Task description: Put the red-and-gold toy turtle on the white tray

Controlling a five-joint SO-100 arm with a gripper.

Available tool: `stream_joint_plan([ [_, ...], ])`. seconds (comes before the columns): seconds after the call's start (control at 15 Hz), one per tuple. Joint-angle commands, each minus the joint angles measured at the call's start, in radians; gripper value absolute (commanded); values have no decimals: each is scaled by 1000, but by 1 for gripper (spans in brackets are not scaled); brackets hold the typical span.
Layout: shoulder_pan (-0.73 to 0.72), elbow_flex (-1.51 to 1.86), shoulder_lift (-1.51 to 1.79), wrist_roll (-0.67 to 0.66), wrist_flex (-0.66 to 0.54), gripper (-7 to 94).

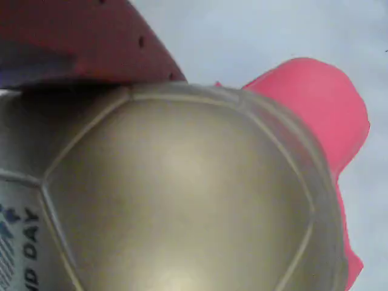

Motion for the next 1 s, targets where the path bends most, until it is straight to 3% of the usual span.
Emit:
stream_joint_plan([
  [0.0, 15, -14, 37, -12, 0, 25],
  [0.13, 17, -12, 37, -15, 2, 42],
  [0.33, 18, -12, 37, -18, 11, 53],
  [0.53, 20, -9, 37, -26, 14, 59],
  [0.93, 23, -9, 41, -29, 14, 59],
])
